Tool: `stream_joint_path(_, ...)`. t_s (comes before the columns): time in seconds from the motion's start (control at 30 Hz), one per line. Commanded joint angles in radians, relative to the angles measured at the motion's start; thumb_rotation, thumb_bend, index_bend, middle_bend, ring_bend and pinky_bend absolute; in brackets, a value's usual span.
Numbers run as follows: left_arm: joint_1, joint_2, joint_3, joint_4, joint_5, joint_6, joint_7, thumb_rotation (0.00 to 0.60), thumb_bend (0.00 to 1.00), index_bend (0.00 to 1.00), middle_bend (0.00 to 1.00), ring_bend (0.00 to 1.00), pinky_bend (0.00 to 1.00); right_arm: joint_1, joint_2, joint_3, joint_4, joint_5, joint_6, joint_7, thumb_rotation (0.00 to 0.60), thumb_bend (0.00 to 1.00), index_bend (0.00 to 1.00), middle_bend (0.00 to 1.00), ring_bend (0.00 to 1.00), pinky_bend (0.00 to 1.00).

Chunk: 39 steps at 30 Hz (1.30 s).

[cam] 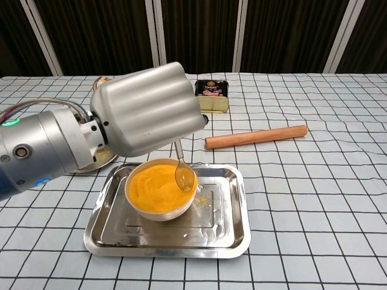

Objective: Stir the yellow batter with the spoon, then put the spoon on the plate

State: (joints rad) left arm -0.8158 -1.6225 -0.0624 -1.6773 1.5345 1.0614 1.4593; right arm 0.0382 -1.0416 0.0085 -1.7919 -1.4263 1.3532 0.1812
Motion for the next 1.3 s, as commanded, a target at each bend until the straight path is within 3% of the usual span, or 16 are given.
stream_joint_path(0.03,-0.002,-0.003,0.003,0.004,-0.004,-0.01,0.01,0.6,0.63,0.81,1.0,1.0,0.97,0.0,0.0,0.0,0.0,0.0,0.001,0.001,0.6,0.32,0.0,0.0,0.0,0.0)
stream_joint_path(0.67,0.009,0.012,0.026,0.041,-0.008,-0.025,0.017,0.6,0.63,0.82,1.0,1.0,0.97,0.0,-0.001,0.0,0.0,-0.001,0.0,-0.002,0.6,0.32,0.0,0.0,0.0,0.0)
stream_joint_path(1.3,0.032,0.045,0.003,0.057,-0.022,0.018,-0.045,0.6,0.63,0.82,1.0,1.0,0.97,0.001,-0.002,-0.001,0.0,-0.001,-0.002,-0.005,0.6,0.32,0.0,0.0,0.0,0.0)
